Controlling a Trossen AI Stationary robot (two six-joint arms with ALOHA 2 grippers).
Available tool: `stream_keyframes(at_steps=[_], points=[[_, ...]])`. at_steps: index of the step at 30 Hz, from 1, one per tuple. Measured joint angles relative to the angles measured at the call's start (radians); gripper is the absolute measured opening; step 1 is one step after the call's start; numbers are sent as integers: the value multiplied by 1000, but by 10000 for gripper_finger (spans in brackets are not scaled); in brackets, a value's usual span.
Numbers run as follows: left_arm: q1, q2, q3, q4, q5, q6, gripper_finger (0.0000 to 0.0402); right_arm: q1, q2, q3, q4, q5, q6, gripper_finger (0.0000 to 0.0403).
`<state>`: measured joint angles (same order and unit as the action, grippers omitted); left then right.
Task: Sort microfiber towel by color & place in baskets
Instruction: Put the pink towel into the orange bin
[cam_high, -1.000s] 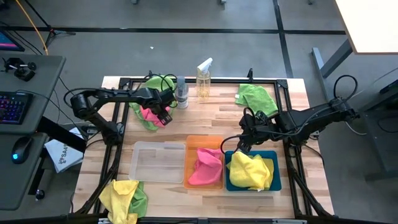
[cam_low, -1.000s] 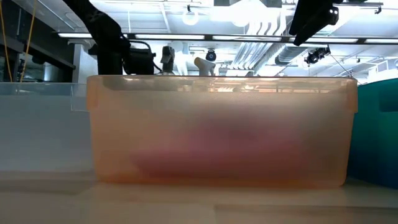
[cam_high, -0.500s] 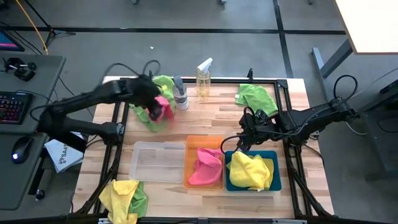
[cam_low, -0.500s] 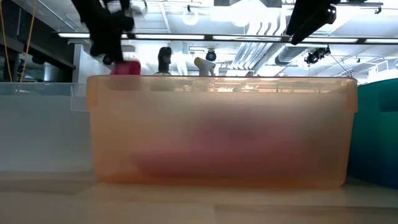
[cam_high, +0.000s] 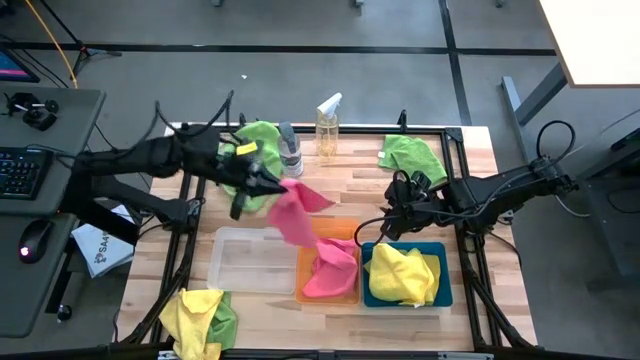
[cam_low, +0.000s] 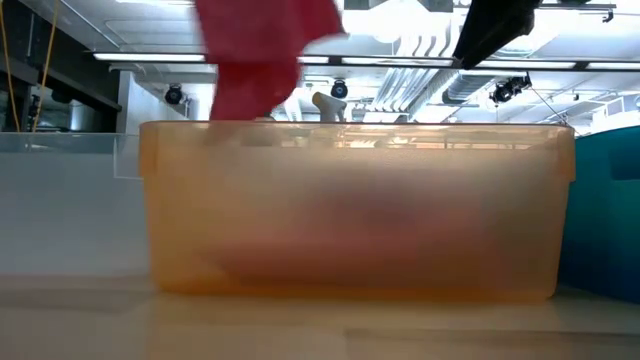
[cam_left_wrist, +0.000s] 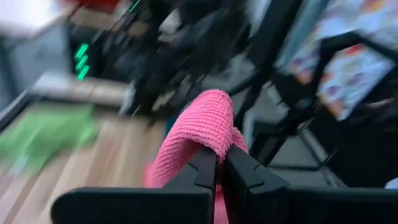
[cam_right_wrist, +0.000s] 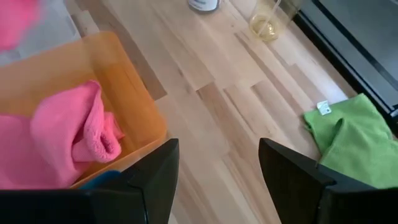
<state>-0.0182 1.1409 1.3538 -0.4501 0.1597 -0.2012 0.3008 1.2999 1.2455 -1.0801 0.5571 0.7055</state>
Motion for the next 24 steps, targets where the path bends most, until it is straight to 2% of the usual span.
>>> stream_keyframes(at_steps=[6, 8, 12, 19, 24], points=[[-61, 114, 48, 310, 53, 20, 0, 0, 0, 0, -4, 1, -17, 218], [-76, 137, 48, 362, 66, 0, 0, 0, 0, 0, -7, 5, -32, 218], [-108, 166, 47, 348, 58, -62, 0, 0, 0, 0, -12, 15, -65, 218], [-193, 223, 31, 221, -111, -138, 0, 1, -7, 0, -74, 44, -104, 218], [-222, 270, -80, 320, -154, -190, 0, 1, -70, 0, -73, 45, -89, 218]])
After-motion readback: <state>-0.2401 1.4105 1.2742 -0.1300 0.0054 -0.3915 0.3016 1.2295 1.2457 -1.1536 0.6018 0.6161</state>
